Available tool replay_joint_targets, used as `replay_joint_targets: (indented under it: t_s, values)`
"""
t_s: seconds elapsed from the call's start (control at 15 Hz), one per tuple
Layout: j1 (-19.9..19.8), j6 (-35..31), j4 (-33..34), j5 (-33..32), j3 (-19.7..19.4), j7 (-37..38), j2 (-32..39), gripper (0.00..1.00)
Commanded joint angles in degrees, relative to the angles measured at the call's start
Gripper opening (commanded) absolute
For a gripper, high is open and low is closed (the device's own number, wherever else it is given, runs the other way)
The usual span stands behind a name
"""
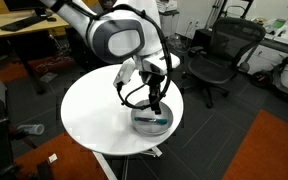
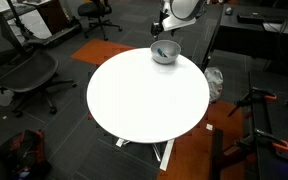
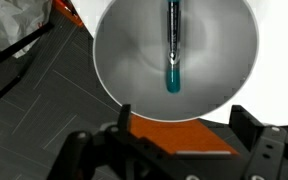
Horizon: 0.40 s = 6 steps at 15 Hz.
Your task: Place the green marker inside the grey bowl on the table
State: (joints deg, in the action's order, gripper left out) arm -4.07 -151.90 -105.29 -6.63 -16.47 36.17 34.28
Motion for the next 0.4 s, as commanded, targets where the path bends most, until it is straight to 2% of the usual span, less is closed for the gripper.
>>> replay_joint_targets:
  t_s: [0.0,0.33]
  values:
    - [-0.17,0.3,1.05,2.37,-0.08,-1.86,0.15,1.0]
    - [0.83,0.05,0.29,1.71,-0.91,-0.89,0.43,1.0]
